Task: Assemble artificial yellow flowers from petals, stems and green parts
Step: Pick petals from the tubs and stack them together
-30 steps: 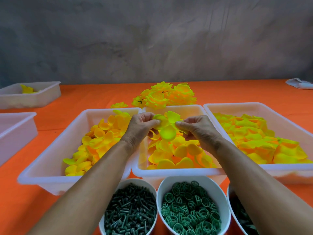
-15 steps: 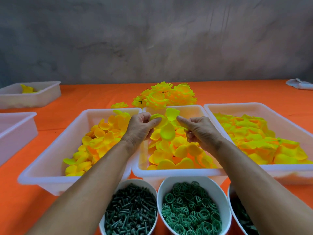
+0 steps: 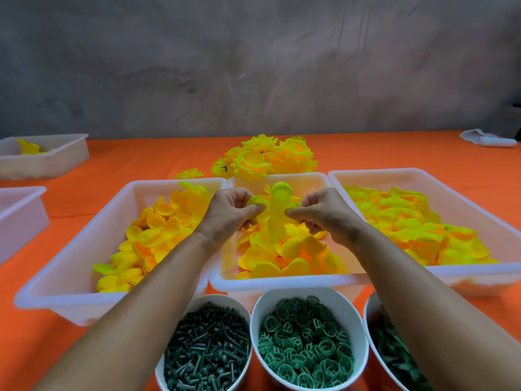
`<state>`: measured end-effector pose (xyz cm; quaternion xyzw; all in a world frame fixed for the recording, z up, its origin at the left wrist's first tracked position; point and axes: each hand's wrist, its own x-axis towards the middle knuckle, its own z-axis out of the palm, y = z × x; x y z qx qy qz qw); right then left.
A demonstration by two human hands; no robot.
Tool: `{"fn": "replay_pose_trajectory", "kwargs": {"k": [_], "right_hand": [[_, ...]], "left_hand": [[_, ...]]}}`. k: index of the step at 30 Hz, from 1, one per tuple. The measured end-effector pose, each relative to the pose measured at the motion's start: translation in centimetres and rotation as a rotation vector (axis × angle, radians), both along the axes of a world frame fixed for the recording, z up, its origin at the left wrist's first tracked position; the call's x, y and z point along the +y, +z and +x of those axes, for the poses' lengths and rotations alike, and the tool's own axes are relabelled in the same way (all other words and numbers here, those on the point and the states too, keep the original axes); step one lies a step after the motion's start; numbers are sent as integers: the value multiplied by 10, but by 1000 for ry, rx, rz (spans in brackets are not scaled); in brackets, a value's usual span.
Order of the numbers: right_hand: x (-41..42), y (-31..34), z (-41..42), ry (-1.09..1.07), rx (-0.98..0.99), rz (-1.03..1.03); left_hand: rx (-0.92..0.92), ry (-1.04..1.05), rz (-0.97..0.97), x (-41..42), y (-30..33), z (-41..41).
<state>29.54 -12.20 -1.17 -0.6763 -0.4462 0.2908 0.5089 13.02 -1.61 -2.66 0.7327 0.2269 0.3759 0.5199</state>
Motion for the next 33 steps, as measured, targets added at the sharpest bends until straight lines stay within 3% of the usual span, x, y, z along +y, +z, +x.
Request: {"fn": "replay_pose_trajectory", "kwargs": {"k": [5,7,14,18,23,28,30,33], "right_hand": [[-7,21,-2,47,-272,-169],[-16,27,0,61,-298,-200],[-68,38,53,-216,21,-76],[-102,38,92,-367,-33,-54],[-126,37,116,-215,-328,-198],[-121,34,116,-60,-854,-638],[-117,29,115,-54,-950,-673],[-114,30,118,-142,-998,-534]], "left_hand": [[189,-35,74,2,0,3],[356,-37,218,3,-2,5],[810,-111,476,2,14,12],[973,26,685,-5,29,19],[873,82,820,-26,45,47],[662,44,837,-58,49,90],[599,25,833,-66,45,105],[519,-4,782,-73,35,122]]}}
